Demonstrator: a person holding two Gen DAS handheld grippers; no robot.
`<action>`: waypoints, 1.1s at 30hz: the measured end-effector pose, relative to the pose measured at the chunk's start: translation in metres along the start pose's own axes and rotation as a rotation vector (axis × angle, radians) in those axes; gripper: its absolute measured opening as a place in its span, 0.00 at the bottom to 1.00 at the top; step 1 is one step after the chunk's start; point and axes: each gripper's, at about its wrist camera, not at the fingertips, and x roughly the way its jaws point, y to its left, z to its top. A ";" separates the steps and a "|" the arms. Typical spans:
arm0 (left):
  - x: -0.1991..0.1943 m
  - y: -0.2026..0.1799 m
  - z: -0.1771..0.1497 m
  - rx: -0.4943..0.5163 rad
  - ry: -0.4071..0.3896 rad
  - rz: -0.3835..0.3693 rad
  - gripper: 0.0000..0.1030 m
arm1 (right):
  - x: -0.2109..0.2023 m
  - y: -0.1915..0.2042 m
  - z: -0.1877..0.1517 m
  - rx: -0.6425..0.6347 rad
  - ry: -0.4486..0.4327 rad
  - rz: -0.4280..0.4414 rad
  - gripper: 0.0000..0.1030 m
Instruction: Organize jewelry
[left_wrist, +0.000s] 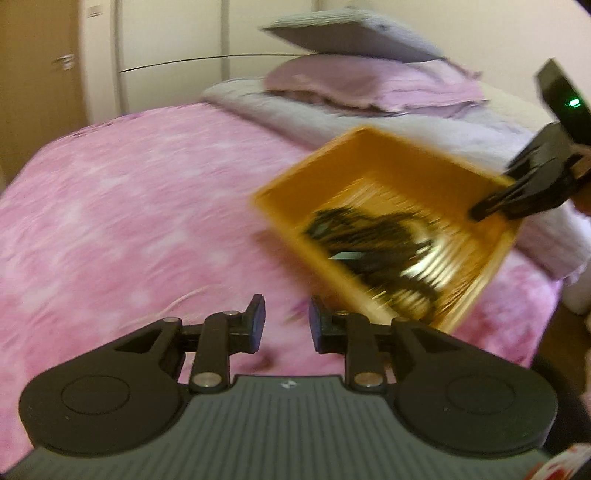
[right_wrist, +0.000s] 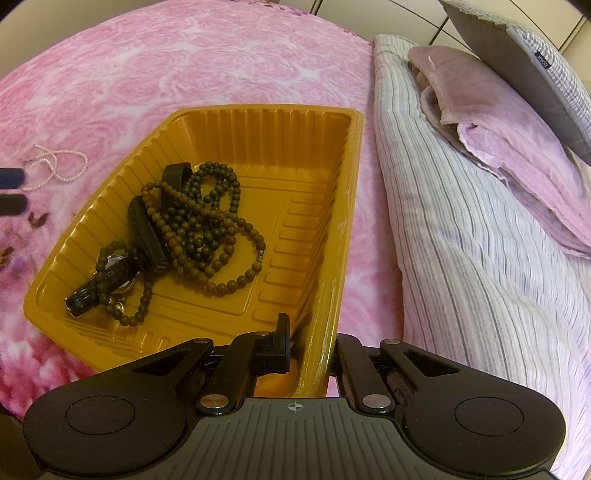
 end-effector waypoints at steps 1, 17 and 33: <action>-0.003 0.007 -0.005 -0.007 0.009 0.024 0.22 | 0.000 0.000 0.000 -0.001 0.000 -0.001 0.05; 0.035 0.027 -0.018 0.037 0.056 0.109 0.22 | 0.000 -0.001 0.001 -0.002 0.006 0.000 0.05; 0.053 0.034 -0.016 0.063 0.114 0.084 0.02 | 0.002 -0.001 0.000 0.006 0.007 0.002 0.05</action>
